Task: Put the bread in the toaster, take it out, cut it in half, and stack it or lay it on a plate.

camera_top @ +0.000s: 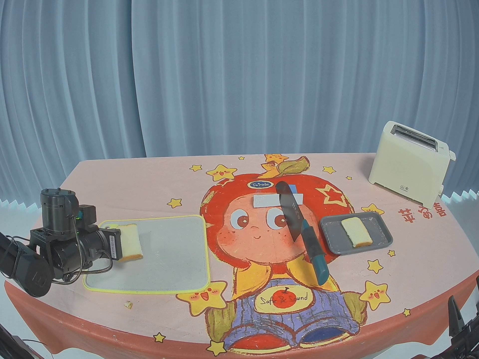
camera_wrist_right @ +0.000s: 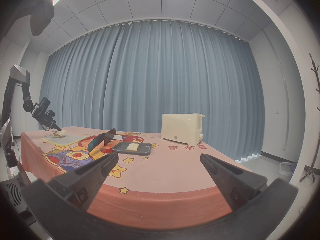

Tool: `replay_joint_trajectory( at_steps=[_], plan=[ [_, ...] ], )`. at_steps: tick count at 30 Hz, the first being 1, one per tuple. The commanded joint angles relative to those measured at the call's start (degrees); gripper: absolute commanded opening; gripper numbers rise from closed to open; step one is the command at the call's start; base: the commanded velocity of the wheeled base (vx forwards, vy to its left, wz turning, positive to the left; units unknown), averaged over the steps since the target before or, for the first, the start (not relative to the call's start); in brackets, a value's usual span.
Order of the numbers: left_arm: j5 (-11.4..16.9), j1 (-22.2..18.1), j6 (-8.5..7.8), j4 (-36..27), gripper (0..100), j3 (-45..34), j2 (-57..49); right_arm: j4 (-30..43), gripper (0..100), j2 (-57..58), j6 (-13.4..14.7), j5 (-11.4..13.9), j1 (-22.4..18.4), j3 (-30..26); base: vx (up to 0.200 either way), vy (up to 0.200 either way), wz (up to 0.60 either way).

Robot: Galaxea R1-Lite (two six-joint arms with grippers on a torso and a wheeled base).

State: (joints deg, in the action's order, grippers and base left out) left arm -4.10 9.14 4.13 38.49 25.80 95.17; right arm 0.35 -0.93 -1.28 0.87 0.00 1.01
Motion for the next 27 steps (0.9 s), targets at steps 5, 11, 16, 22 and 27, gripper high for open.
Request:
replay_joint_trajectory(
  at_steps=[5,11,16,22,27],
  plan=[
    [0.58,-0.09,0.09,2.03,0,0.48,-3.24,0.0,100,0.93,-0.04,0.01,0.0,-0.92,0.0,0.0,0.0],
    [0.76,-0.09,0.0,1.77,0,0.48,-6.14,0.0,100,0.93,-0.04,0.01,0.0,-0.92,0.0,0.0,0.0],
    [0.76,0.0,0.0,1.77,0,0.66,-7.02,0.0,100,0.93,-0.04,0.01,0.0,-0.92,0.0,0.0,0.0],
    [0.76,0.0,0.0,1.94,0,0.31,-7.02,0.0,100,0.93,-0.04,0.01,0.0,-0.92,0.0,0.0,0.0],
    [0.76,0.0,0.0,1.94,0,0.4,-7.37,0.0,100,0.93,-0.04,0.01,0.0,-0.92,0.0,0.0,0.0]
  ],
)
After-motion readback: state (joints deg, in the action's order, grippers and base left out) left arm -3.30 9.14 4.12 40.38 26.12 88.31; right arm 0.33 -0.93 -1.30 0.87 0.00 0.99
